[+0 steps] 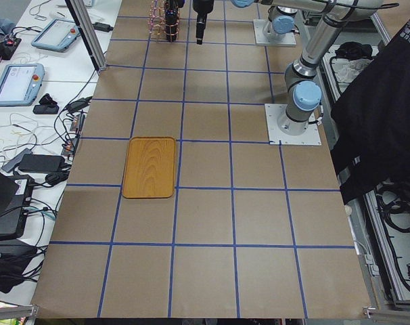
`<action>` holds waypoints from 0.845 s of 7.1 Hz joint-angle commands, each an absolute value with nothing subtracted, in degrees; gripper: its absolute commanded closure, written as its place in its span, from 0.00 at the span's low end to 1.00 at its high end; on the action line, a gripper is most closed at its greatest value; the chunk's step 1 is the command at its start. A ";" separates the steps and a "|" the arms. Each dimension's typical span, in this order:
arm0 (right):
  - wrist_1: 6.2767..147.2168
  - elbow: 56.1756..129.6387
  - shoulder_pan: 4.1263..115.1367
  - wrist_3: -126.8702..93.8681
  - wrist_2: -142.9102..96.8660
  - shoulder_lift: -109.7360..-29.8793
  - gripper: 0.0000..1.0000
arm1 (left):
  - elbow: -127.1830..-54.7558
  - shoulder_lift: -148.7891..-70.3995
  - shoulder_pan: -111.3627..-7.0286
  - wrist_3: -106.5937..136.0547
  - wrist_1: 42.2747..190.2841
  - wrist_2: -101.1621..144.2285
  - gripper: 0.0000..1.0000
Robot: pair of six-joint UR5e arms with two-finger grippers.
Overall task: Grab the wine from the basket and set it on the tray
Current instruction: 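Move the right gripper above the middle dark bottle in the wire rack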
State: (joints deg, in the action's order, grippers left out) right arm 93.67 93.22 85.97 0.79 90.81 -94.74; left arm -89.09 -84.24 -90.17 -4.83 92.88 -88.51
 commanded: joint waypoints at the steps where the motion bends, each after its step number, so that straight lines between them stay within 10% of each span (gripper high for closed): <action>1: 93.78 93.25 85.70 0.70 91.23 -94.66 0.00 | -89.12 -84.29 -90.18 -4.83 92.90 -88.42 0.00; 6: 94.66 93.08 85.34 0.70 90.17 -94.57 0.00 | -89.12 -84.29 -90.18 -4.83 92.81 -88.51 0.00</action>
